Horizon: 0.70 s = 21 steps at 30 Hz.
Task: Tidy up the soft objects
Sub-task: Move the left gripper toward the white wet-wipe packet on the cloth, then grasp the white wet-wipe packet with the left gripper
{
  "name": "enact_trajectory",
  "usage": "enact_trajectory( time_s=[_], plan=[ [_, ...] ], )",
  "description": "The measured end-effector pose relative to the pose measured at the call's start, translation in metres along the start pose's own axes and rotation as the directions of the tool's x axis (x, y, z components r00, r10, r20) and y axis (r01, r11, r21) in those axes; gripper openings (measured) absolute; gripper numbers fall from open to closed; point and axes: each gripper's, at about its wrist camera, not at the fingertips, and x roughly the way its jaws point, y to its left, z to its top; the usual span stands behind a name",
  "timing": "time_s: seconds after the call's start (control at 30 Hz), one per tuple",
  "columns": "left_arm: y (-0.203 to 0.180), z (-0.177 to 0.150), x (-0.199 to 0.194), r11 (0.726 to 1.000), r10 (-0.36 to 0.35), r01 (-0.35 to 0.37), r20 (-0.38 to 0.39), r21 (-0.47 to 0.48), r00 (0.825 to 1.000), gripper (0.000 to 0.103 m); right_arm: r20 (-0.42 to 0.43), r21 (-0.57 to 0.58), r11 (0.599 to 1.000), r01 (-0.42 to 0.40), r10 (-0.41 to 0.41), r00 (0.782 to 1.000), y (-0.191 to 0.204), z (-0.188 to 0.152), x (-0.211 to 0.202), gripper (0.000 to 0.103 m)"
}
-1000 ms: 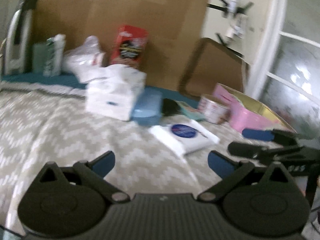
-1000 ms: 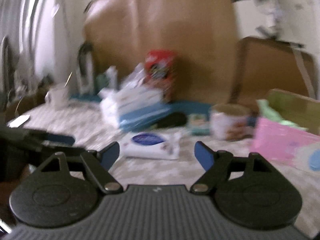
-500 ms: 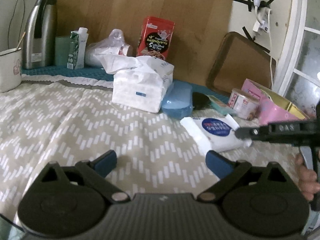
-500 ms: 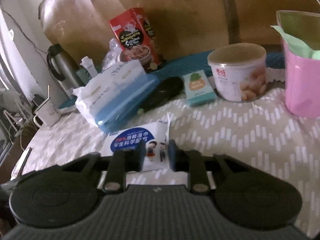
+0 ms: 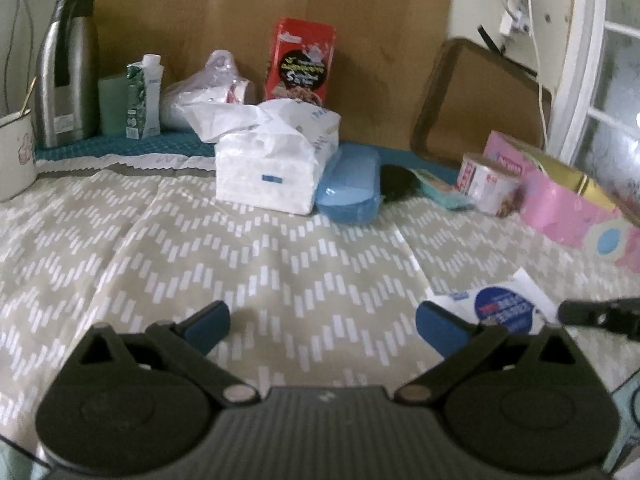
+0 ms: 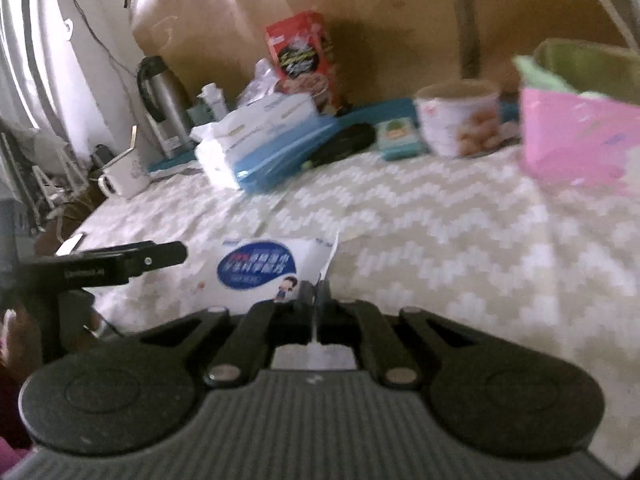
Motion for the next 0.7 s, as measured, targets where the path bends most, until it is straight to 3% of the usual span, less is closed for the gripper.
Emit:
enact_trajectory(
  time_s=[0.17,0.23,0.27,0.3,0.5,0.7],
  plan=[
    [-0.011,0.010,-0.003,0.999,-0.043,0.042,-0.016,-0.013,0.999,0.102,0.079,-0.049,0.997,0.055,-0.051,0.996,-0.004,-0.004,-0.013,0.014],
    [-0.016,0.014,-0.007,0.998,-0.064,0.064,-0.005,-0.017,0.998,0.103,0.085,-0.066,0.998,0.016,-0.010,0.996,-0.004,-0.003,-0.014,0.039],
    [-0.019,0.016,-0.008,0.998,-0.064,0.064,0.001,-0.018,0.998,0.103,0.091,-0.069,0.998,-0.002,0.008,0.996,-0.004,-0.003,-0.013,0.061],
    [-0.022,0.017,-0.009,0.998,-0.054,0.054,0.003,-0.013,0.999,0.103,0.105,-0.074,0.997,-0.006,0.014,0.994,-0.002,-0.004,-0.014,0.068],
    [-0.040,0.020,0.000,0.998,0.050,-0.049,-0.030,0.036,0.998,0.103,0.117,-0.177,0.984,0.009,0.012,0.993,0.013,-0.015,-0.010,0.071],
    [-0.052,0.019,-0.002,0.999,0.027,-0.024,-0.066,0.033,0.997,0.102,0.123,-0.169,0.986,-0.009,0.030,0.992,0.014,-0.022,-0.008,0.075]
  ],
)
